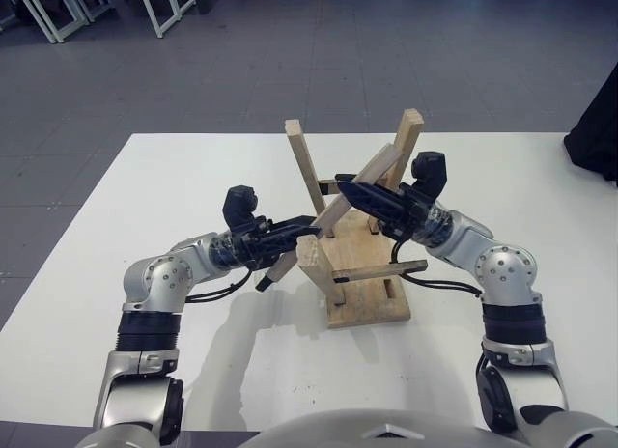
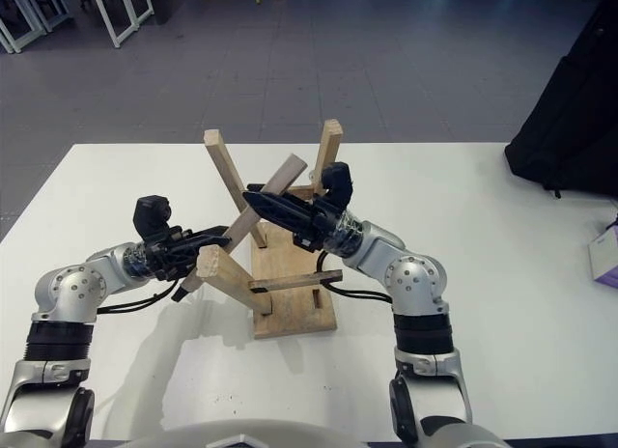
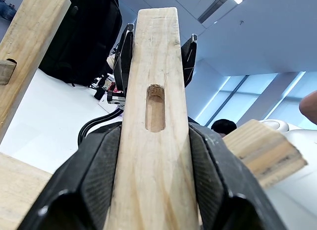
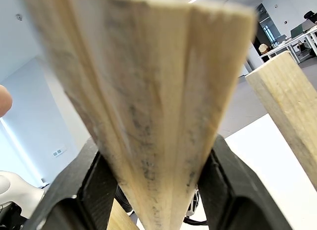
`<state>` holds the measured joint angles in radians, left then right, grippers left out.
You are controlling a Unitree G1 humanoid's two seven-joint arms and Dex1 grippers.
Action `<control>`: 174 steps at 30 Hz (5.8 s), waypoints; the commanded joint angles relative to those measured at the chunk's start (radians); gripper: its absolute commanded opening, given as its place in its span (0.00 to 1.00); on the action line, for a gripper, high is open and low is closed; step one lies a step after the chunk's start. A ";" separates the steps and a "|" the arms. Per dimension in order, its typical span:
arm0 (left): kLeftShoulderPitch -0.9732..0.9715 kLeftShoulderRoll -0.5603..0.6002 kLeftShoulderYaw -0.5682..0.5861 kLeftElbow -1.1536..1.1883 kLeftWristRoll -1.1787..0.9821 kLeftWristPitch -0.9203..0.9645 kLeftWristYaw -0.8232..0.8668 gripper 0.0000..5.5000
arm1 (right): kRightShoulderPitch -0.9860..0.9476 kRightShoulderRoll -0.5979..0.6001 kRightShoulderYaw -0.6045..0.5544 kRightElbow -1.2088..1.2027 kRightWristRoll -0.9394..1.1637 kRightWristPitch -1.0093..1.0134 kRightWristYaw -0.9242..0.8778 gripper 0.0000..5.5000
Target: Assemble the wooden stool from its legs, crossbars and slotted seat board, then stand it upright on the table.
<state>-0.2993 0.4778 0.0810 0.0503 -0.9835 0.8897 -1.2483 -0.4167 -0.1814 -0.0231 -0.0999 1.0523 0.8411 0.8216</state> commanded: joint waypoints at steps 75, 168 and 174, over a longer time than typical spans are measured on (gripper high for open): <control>0.473 -0.013 0.142 -0.557 -0.033 -0.329 0.504 0.78 | 0.257 -0.534 -0.139 -0.126 -0.174 -0.353 0.550 0.37; 0.573 -0.020 0.052 -0.477 0.157 -0.398 0.491 0.78 | 0.461 -0.775 0.124 -0.263 -0.377 -0.354 0.488 0.84; 0.617 0.008 0.087 -0.532 0.125 -0.369 0.489 0.78 | 0.609 -0.753 0.153 -0.291 -0.556 -0.531 0.431 0.93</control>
<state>0.3037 0.4617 0.1507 -0.4513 -0.8421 0.5024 -0.7575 0.1487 -0.9454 0.1089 -0.3698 0.5505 0.3561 1.2770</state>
